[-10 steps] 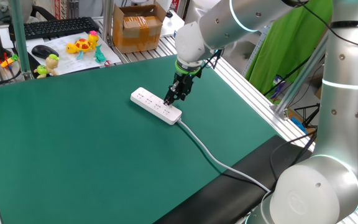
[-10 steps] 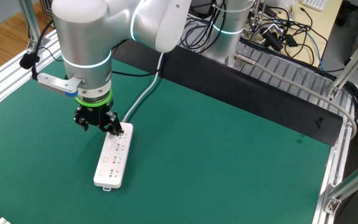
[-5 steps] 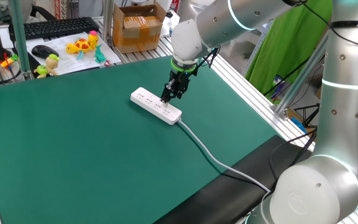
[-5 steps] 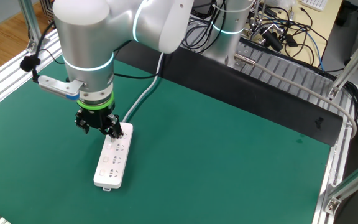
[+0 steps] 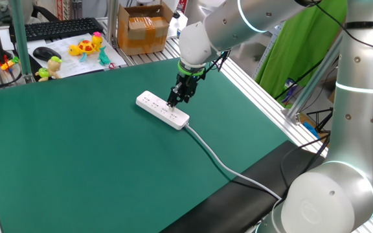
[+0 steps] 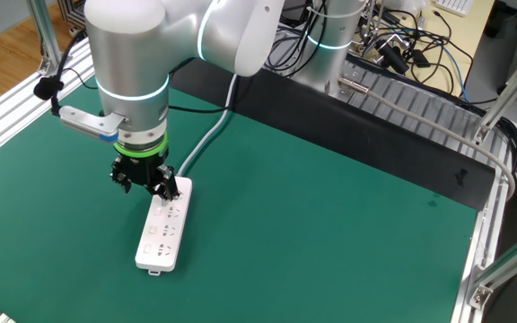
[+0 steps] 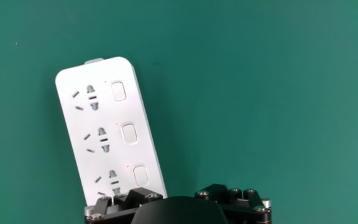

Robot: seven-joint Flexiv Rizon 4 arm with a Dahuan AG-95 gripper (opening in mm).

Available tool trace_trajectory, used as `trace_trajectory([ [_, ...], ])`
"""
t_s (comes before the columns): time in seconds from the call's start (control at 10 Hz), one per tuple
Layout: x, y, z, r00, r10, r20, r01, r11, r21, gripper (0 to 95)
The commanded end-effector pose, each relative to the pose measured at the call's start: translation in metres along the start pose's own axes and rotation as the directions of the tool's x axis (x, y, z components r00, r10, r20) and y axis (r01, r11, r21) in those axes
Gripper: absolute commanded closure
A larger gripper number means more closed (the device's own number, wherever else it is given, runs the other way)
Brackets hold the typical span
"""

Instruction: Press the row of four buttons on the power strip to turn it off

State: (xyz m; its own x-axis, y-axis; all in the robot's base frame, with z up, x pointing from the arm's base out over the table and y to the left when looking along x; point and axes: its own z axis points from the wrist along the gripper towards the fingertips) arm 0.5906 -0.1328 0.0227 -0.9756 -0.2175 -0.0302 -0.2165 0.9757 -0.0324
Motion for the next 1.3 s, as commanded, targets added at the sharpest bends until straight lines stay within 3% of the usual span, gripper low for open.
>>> trace_trajectory([
  [0.1,0.0005,-0.0027,-0.0001,1.000,-0.005,0.003,0.005,1.000,-0.001,19.0],
  [0.6,0.0020,-0.0049,-0.0002,1.000,0.006,0.001,-0.006,1.000,-0.004,19.0],
  [0.8,0.0020,-0.0049,-0.0002,0.999,0.049,-0.002,-0.049,0.999,-0.020,19.0],
  [1.0,0.0020,-0.0049,-0.0002,0.997,0.070,-0.016,-0.070,0.998,0.006,19.0],
  [1.3,0.0020,-0.0049,-0.0002,0.994,0.106,-0.017,-0.107,0.994,-0.001,19.0],
])
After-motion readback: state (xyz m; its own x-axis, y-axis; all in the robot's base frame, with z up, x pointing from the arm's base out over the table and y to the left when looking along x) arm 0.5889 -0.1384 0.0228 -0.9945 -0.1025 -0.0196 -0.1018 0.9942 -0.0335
